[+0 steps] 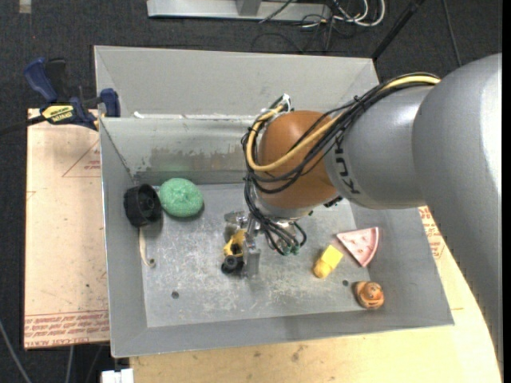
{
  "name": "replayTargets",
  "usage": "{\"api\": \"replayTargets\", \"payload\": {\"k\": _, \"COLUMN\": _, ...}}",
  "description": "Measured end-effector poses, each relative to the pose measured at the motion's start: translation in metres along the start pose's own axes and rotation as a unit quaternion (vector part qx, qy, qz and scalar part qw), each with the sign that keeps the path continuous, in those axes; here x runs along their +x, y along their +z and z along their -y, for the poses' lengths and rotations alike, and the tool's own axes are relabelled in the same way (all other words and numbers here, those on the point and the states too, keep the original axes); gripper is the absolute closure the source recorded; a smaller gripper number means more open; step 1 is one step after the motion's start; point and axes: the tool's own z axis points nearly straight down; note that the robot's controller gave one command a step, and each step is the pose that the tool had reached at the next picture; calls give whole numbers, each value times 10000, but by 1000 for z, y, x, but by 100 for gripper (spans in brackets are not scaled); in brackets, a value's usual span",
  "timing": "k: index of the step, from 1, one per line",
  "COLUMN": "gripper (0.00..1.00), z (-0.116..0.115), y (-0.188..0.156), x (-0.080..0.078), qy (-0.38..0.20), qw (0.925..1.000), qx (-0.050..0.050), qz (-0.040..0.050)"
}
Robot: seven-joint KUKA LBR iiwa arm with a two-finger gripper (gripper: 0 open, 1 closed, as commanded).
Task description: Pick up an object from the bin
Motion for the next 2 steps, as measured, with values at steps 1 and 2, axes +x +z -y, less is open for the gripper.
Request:
{"api": "replayTargets", "payload": {"k": 1, "gripper": 100, "z": 0, "y": 0, "x": 0, "qy": -1, "qw": 10000, "qx": -2, "qz": -3}}
{"api": "replayTargets", "payload": {"k": 2, "gripper": 100, "z": 31, "y": 0, "x": -6, "qy": -25, "qw": 10000, "qx": -7, "qz": -14}}
